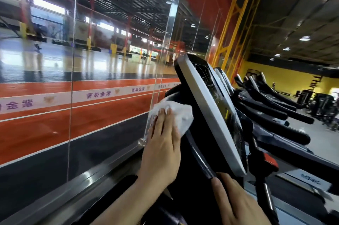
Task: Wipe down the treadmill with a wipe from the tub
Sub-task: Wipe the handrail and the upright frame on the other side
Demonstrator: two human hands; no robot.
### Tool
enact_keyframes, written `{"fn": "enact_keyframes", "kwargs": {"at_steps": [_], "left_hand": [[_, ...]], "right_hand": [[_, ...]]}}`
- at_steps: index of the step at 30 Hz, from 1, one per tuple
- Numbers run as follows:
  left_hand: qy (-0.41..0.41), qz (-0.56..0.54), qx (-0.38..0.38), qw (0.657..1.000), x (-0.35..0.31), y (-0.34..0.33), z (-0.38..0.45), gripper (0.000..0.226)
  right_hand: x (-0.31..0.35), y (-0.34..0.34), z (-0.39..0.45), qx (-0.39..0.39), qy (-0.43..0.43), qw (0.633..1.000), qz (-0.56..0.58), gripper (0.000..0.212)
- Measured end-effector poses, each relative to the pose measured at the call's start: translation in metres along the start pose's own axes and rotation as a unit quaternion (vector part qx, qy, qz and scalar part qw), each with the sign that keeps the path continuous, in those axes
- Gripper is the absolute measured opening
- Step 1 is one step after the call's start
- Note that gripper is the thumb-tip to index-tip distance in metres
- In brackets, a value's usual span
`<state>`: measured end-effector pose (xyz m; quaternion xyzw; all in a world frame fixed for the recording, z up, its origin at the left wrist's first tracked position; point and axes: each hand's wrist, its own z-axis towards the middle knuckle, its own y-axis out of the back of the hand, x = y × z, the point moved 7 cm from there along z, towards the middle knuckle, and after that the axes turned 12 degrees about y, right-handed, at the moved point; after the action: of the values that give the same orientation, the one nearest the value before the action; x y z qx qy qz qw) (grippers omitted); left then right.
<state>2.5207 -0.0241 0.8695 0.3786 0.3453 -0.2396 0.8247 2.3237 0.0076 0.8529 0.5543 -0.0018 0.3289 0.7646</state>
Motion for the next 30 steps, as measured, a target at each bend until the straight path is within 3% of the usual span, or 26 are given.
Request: {"fn": "enact_keyframes", "kwargs": {"at_steps": [2, 5, 9, 11, 13, 15, 17, 19, 23, 25, 27, 30], "left_hand": [[0.028, -0.035, 0.054, 0.998, 0.012, 0.003, 0.040, 0.054], [0.002, -0.091, 0.127, 0.988, 0.008, 0.007, 0.099, 0.047], [-0.025, -0.104, 0.258, 0.960, -0.015, -0.008, 0.146, 0.028], [-0.038, -0.077, 0.298, 0.951, -0.013, -0.022, 0.160, 0.031], [0.005, -0.065, 0.324, 0.944, -0.008, -0.033, 0.169, 0.035], [0.001, -0.083, 0.318, 0.945, -0.011, -0.029, 0.163, 0.029], [-0.063, -0.090, 0.288, 0.951, -0.010, -0.018, 0.143, 0.035], [-0.131, -0.035, 0.222, 0.966, 0.003, -0.008, 0.103, 0.061], [-0.180, -0.037, 0.111, 0.977, 0.034, 0.002, -0.008, 0.060], [-0.215, -0.001, 0.063, 0.975, 0.032, 0.004, -0.043, 0.069], [-0.267, 0.048, 0.050, 0.961, 0.024, -0.003, -0.065, 0.070], [-0.356, 0.041, 0.066, 0.931, 0.008, -0.009, -0.086, 0.069]], "right_hand": [[0.009, -0.003, 0.008, -0.028, -0.017, 0.999, -0.009, 0.098], [0.019, -0.002, 0.011, -0.052, -0.064, 0.996, -0.037, 0.072], [0.028, 0.002, 0.004, -0.061, -0.075, 0.990, -0.105, 0.071], [0.031, 0.002, -0.001, -0.069, -0.064, 0.989, -0.115, 0.074], [0.031, 0.002, -0.006, -0.074, -0.062, 0.988, -0.124, 0.072], [0.030, 0.001, -0.008, -0.075, -0.071, 0.987, -0.124, 0.072], [0.030, 0.002, -0.008, -0.079, -0.077, 0.986, -0.124, 0.073], [0.031, 0.002, -0.010, -0.079, -0.086, 0.984, -0.136, 0.071], [0.028, 0.001, -0.012, -0.098, -0.093, 0.982, -0.135, 0.058], [0.026, 0.006, -0.012, -0.165, -0.067, 0.980, -0.094, 0.041], [0.033, 0.020, -0.022, -0.298, 0.000, 0.954, -0.033, 0.017], [0.065, 0.026, -0.054, -0.447, 0.119, 0.883, -0.082, 0.022]]}}
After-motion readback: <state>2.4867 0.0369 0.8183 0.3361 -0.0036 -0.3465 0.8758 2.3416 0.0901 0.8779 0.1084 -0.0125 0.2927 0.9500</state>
